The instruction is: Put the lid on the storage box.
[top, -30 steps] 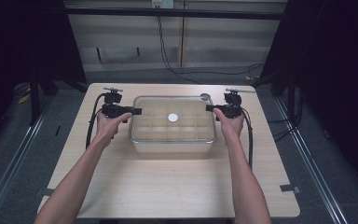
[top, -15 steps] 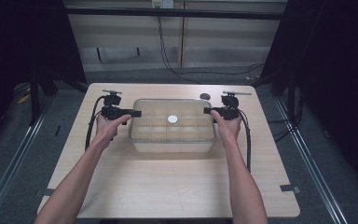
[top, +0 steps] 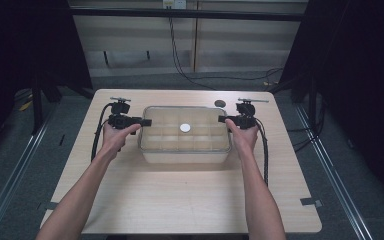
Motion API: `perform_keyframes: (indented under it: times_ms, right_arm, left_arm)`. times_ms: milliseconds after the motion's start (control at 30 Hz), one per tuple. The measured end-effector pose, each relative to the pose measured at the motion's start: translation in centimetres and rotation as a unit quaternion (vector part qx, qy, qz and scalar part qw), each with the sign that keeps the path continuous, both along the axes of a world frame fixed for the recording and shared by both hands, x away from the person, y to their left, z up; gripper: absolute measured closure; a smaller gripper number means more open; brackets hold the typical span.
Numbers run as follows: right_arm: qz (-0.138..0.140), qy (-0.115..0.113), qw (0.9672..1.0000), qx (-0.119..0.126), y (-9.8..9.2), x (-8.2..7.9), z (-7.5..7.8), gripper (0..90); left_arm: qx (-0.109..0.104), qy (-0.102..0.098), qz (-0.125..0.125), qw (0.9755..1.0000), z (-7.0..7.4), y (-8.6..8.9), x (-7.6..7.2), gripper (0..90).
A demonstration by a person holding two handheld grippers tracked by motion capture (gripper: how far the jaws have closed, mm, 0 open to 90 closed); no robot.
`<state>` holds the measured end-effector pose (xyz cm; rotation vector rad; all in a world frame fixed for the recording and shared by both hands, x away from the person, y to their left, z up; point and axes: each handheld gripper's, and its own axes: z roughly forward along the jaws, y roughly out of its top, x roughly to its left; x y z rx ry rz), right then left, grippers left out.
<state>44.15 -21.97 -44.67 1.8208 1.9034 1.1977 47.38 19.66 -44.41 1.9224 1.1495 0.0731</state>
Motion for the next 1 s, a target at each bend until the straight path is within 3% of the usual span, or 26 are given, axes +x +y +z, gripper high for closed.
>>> perform_keyframes:
  times_ms: [33,200,233,333,400,433,533,633,800,1000]
  right_arm:
    - [0.0,0.0,1.0,0.004,0.0,0.0,0.0,52.0]
    - [-0.001,-0.002,1.0,0.007,-0.1,-0.1,-0.1,52.1]
    - [-0.001,-0.001,1.0,0.008,-0.1,-0.2,-0.1,52.1]
    - [0.0,0.001,1.0,0.007,-0.1,-0.2,-0.1,52.1]
    - [0.002,-0.003,1.0,0.007,-0.2,-0.4,0.0,51.0]
    - [0.005,-0.007,0.9998,0.016,-0.3,-0.6,0.2,48.6]
    - [0.007,-0.015,0.9997,0.015,-0.7,-0.9,0.6,46.7]
    - [0.012,-0.029,0.9993,0.021,-1.3,-1.4,1.5,42.3]
    - [0.022,-0.048,0.9984,0.021,-2.0,-2.5,2.6,41.0]
    - [0.039,-0.063,0.997,0.02,-2.0,-4.2,3.5,38.1]
  left_arm:
    - [-0.007,-0.009,0.003,0.9999,0.0,0.2,-0.2,50.9]
    - [-0.019,-0.004,0.007,0.9998,0.1,0.7,0.0,63.0]
    - [-0.01,-0.008,0.001,0.9999,0.2,0.7,0.1,63.0]
    - [-0.008,-0.008,0.003,0.9999,0.3,0.6,0.1,62.8]
    - [-0.001,-0.011,0.004,0.9999,0.3,0.5,0.0,62.2]
    - [0.001,-0.005,0.003,1.0,0.3,0.4,-0.1,56.2]
    - [0.007,-0.009,-0.002,0.9999,0.4,0.1,-0.5,52.5]
    - [-0.004,-0.009,0.0,1.0,0.6,0.4,-0.9,48.4]
    - [0.0,-0.029,-0.009,0.9995,1.5,0.7,-2.0,44.9]
    - [0.005,-0.039,-0.021,0.999,2.7,1.3,-3.4,42.4]
